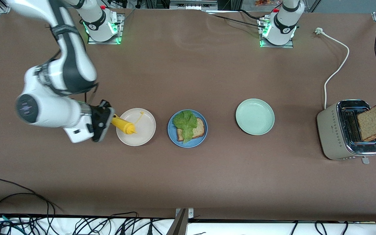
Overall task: Make sandwich in blue plate with both arms
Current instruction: 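Lift the toast with the left gripper while the right gripper returns the bottle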
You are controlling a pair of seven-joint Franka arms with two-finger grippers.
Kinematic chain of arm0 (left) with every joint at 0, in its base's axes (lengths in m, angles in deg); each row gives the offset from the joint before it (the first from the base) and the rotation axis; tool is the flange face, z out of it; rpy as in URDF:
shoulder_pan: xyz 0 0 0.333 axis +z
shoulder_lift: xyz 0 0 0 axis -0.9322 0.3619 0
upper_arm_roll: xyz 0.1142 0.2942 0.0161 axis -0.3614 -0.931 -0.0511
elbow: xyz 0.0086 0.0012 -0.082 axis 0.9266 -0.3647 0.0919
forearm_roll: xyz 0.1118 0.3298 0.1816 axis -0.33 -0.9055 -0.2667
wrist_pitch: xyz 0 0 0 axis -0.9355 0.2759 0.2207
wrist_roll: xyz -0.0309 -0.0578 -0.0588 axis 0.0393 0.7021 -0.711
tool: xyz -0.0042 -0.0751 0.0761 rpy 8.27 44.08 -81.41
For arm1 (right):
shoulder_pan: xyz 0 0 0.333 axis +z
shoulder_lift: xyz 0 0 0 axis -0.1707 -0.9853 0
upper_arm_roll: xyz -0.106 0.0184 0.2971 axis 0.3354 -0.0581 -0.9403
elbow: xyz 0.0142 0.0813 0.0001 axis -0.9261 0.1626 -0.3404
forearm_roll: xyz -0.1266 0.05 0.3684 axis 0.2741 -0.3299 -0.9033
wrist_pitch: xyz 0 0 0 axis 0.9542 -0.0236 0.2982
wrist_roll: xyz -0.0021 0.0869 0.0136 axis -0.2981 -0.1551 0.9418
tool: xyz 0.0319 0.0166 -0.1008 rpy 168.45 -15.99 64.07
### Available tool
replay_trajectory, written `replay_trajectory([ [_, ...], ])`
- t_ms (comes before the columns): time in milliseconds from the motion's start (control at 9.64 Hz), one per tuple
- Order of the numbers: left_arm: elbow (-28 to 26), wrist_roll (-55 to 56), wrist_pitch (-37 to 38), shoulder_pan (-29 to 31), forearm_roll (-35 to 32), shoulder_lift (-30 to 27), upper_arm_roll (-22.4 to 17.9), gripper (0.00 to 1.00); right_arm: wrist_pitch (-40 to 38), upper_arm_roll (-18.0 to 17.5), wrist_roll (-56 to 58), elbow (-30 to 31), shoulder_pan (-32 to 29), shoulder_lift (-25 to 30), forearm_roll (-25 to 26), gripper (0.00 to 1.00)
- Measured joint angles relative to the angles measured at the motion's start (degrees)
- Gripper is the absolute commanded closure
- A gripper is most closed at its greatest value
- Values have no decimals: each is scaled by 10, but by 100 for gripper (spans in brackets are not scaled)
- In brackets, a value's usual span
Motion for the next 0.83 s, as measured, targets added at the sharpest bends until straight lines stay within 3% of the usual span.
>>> replay_trajectory([
  [311,-1,0,24,0,0,0,37,100,-65,-33,151,3,-138,-9,-130,100],
  [829,-16,41,37,0,2,2,131,100,-160,-36,393,6,-251,-72,-267,100],
])
